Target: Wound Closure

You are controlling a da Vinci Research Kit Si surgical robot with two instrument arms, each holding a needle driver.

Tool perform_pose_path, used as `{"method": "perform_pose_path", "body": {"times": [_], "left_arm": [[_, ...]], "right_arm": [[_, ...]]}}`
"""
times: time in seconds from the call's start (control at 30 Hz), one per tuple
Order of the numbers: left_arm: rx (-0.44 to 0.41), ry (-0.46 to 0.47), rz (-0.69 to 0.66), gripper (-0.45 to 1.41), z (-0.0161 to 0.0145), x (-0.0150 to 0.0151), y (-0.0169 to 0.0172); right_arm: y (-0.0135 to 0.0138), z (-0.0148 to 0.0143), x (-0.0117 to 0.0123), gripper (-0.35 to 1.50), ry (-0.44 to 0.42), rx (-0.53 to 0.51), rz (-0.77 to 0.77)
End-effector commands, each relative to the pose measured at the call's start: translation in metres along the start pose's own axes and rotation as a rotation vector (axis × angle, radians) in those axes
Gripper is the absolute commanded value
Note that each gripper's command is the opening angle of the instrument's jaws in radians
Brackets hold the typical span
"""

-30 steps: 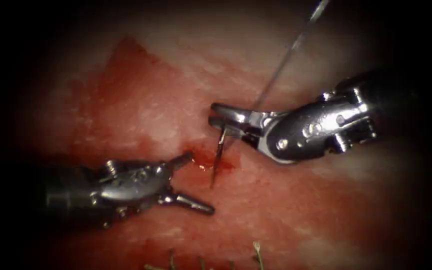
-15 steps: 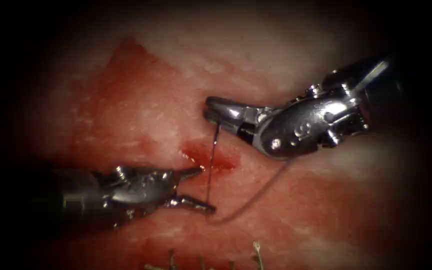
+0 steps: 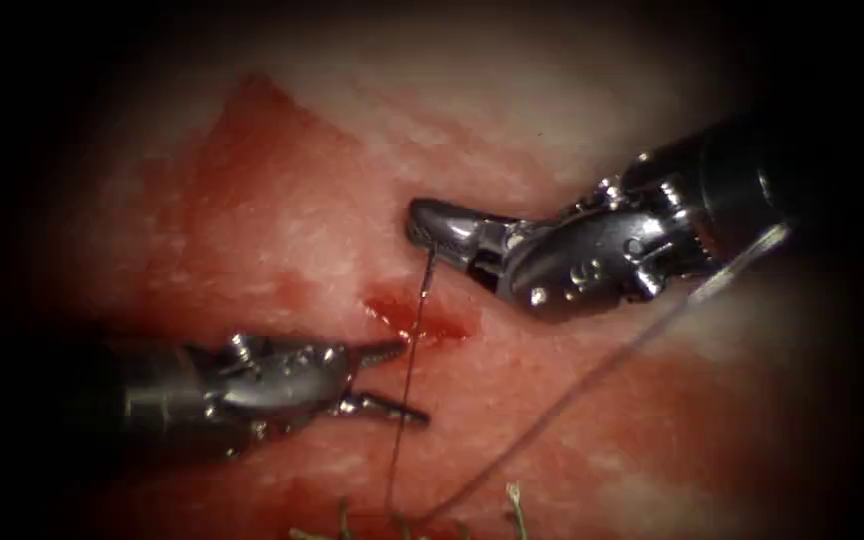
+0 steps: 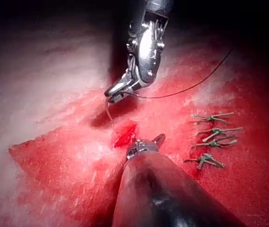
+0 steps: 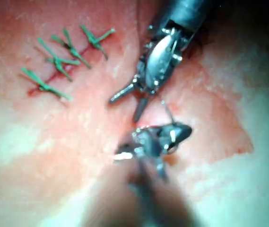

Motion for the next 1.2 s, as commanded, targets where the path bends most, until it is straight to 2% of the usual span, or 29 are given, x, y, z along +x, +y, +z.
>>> {"method": "perform_pose_path", "body": {"times": [0.03,0.37,0.63,0.77,0.93,1.2], "left_arm": [[-0.004,-0.001,-0.002,0.36,0.0008,-0.0005,0.0004],[-0.007,-0.002,-0.001,0.32,0.0007,-0.0005,0.0003],[-0.01,-0.002,-0.011,0.27,0.0007,-0.0006,0.0],[-0.011,-0.002,-0.015,0.26,0.0007,-0.0007,-0.0001],[-0.01,-0.004,-0.011,0.2,0.001,-0.001,-0.0003],[-0.011,-0.013,-0.008,0.19,0.001,-0.0011,-0.0004]], "right_arm": [[-0.0017,0.0004,-0.0001,-0.35,0.001,0.004,-0.002],[-0.0032,0.0006,-0.001,-0.35,0.014,0.005,-0.026],[-0.0073,-0.0002,-0.0025,-0.35,0.034,-0.004,-0.056],[-0.0084,-0.0009,-0.0034,-0.35,0.004,-0.011,-0.039],[-0.0099,-0.0014,-0.0042,-0.35,-0.044,-0.011,0.064],[-0.0101,-0.0004,-0.004,-0.35,-0.077,0.027,0.109]]}}
